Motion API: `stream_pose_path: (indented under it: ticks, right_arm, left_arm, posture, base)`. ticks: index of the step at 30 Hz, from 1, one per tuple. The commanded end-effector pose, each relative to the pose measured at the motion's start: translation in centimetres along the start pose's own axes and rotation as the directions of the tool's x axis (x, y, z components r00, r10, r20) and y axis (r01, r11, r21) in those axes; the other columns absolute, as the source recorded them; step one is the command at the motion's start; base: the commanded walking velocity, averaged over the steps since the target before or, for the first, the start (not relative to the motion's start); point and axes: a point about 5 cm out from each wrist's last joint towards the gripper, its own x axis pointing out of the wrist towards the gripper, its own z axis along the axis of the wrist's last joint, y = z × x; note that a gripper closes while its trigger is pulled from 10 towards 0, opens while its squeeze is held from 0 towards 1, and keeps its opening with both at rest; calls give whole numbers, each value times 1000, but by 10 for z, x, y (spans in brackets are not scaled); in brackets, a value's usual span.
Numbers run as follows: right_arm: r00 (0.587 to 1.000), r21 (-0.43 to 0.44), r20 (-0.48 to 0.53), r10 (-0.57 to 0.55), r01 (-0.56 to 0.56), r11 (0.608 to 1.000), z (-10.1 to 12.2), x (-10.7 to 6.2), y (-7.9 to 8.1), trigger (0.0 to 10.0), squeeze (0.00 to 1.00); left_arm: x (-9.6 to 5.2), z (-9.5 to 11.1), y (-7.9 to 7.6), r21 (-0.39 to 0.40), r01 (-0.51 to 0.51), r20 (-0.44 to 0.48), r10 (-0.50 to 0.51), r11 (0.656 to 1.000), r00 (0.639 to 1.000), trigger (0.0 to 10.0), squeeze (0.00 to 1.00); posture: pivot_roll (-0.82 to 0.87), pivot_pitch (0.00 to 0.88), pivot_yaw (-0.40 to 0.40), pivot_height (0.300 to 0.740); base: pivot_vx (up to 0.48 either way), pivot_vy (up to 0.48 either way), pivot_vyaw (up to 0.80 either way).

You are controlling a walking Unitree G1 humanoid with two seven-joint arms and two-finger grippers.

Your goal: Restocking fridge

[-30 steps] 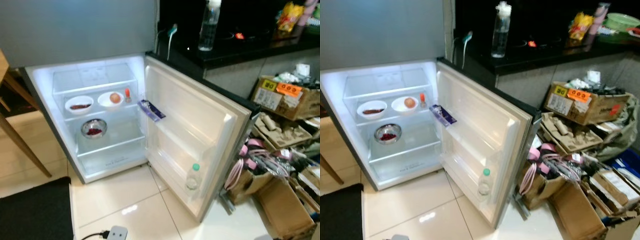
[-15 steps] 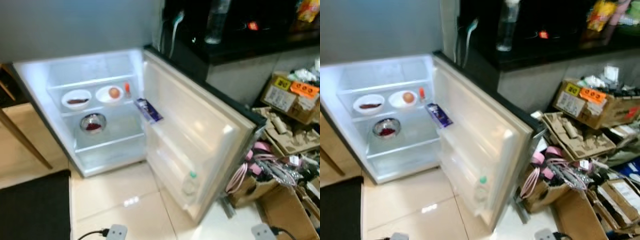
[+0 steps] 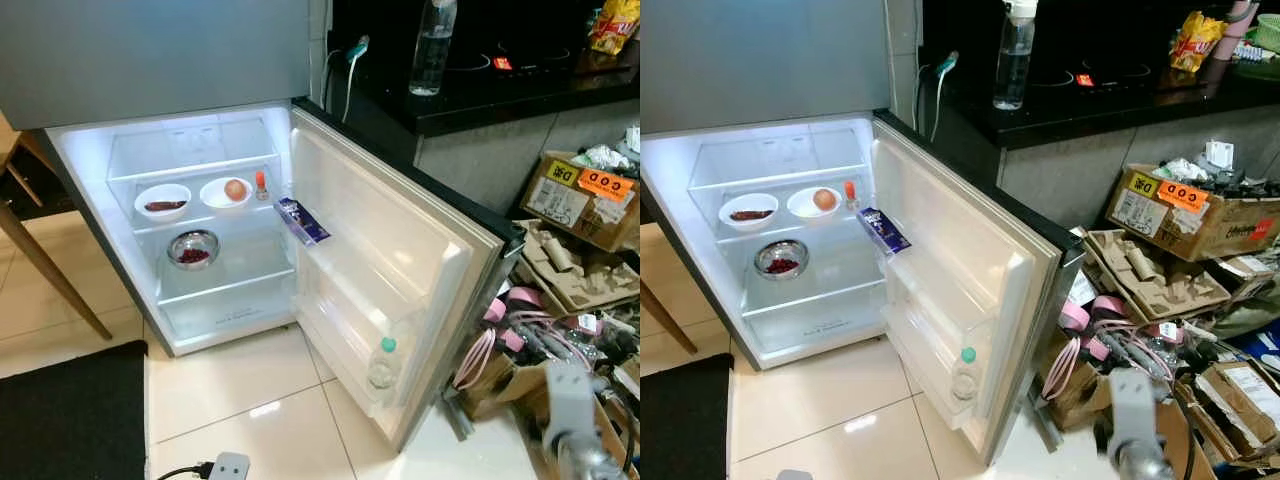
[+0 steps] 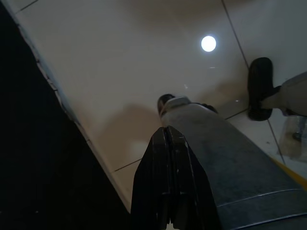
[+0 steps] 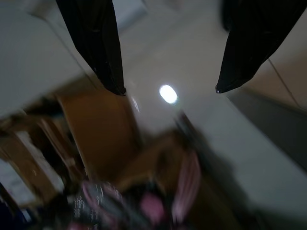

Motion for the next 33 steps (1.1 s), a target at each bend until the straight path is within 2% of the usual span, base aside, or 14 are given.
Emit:
stream_pose_path:
  ticks: [1,8,10,17,18,19,20,25,27,29,30,31,32,33]
  right_arm:
    - [995,96,77,63,-70,993,17,3,8,0,0]
    - [975,186,179,129,-163,969,43,6,18,0,0]
    - [940,295,289,184,-270,917,71,8,29,0,0]
    - [889,265,372,265,-376,888,96,7,47,0,0]
    - [880,252,382,282,-392,885,101,7,51,6902,0]
    - [876,244,386,291,-401,883,103,6,54,6902,0]
    - [863,226,394,316,-424,877,106,6,58,10000,0]
    - [803,133,399,442,-528,839,112,3,77,10000,0]
    - [735,32,380,562,-617,786,112,-1,91,10000,0]
    - [642,-61,344,685,-713,698,109,-7,106,10000,0]
    - [565,-120,315,763,-773,623,107,-12,116,10000,0]
    - [565,-120,315,763,-773,623,107,-12,116,10000,0]
    - [451,-195,261,853,-841,505,104,-19,129,10000,0]
    - [372,-239,218,902,-876,419,101,-25,138,10000,0]
  left_arm:
    - [-3,-7,9,-16,-35,-19,35,999,999,10000,0]
    - [-4,-9,14,-33,-59,-19,59,998,998,10000,0]
    - [-4,-9,16,-41,-63,-15,63,997,998,10000,0]
    - [-4,-7,18,-38,-65,-8,65,997,998,10000,0]
    - [-4,-6,18,-40,-64,-3,64,997,998,10000,0]
    - [-4,-6,18,-42,-63,0,63,997,998,10000,0]
    - [-4,-5,19,-44,-63,4,63,997,998,10000,0]
    - [-4,-4,20,-54,-66,11,66,996,998,10000,0]
    - [-4,-3,20,-56,-65,11,66,996,998,10000,0]
    - [-4,-4,20,-59,-65,10,65,996,998,10000,0]
    - [-4,-4,20,-59,-64,8,65,996,998,10000,0]
    - [-4,-4,20,-59,-64,8,65,996,998,10000,0]
    - [-4,-5,20,-60,-64,6,65,996,998,10000,0]
    - [-4,-5,20,-60,-64,5,64,996,998,10000,0]
  posture:
    - [-99,0,-12,735]
    - [-99,0,-12,735]
    - [-94,0,-14,735]
    - [-91,0,-9,735]
    - [-90,0,-9,735]
    - [-90,0,-9,735]
    - [-90,0,-9,735]
    - [-90,0,-9,735]
    - [-88,0,-10,735]
    - [-88,0,-10,735]
    - [-88,0,-10,735]
    - [-88,0,-10,735]
    - [-89,0,-8,735]
    - [-89,0,-8,735]
  base:
    - [0,0,0]
    - [0,0,0]
    - [0,0,0]
    - [0,0,0]
    - [0,0,0]
    - [0,0,0]
    - [0,0,0]
    - [0,0,0]
    - [0,0,0]
    - [0,0,0]
    - [0,0,0]
    - [0,0,0]
    - [0,0,0]
    - [0,0,0]
